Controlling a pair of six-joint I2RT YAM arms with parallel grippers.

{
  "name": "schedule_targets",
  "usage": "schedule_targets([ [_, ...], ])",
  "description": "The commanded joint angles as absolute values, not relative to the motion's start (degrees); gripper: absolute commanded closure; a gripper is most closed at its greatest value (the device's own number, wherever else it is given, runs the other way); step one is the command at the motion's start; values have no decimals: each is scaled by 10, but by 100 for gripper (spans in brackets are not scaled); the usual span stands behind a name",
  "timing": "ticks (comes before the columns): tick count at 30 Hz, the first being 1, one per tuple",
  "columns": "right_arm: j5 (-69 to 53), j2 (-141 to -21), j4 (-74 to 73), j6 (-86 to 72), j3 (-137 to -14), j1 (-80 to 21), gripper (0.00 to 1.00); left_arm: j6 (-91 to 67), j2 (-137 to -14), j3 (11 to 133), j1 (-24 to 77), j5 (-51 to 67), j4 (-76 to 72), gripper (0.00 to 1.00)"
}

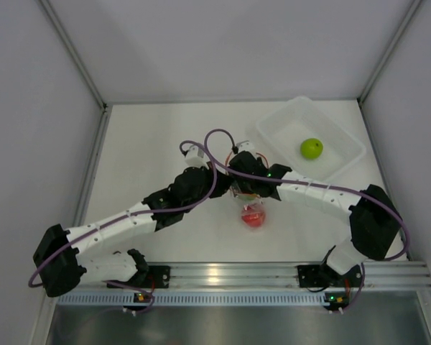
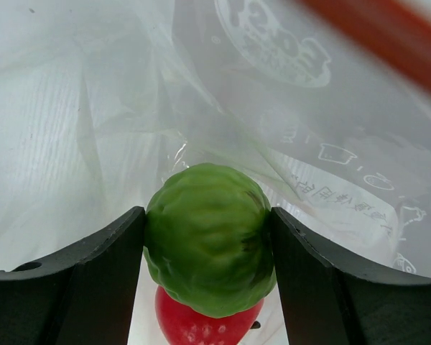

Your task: Open the zip-top bag and remove the fake food

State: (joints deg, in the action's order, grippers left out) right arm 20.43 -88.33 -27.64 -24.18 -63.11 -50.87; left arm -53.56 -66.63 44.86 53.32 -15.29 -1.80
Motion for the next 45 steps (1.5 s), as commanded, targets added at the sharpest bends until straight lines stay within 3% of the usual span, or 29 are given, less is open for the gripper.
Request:
schedule_targets([
  [1,245,-885,-288,-247,-683,-523,75,-519,-661,457,528,-166,-2,100],
  [13,305,-875,-329,-266,-679,-496,76,-534,-647,432,527,-199,21,100],
  [18,269,-850,-295,-256,-667,-492,76,-533,-653,434,527,-203,28,100],
  [32,360,-926,-359,-272,-765,-560,78,-533,-672,483,549,-201,28,100],
  [45,365,-944,-384,-267,-822,-586,79,-524,-671,495,560,-207,28,100],
])
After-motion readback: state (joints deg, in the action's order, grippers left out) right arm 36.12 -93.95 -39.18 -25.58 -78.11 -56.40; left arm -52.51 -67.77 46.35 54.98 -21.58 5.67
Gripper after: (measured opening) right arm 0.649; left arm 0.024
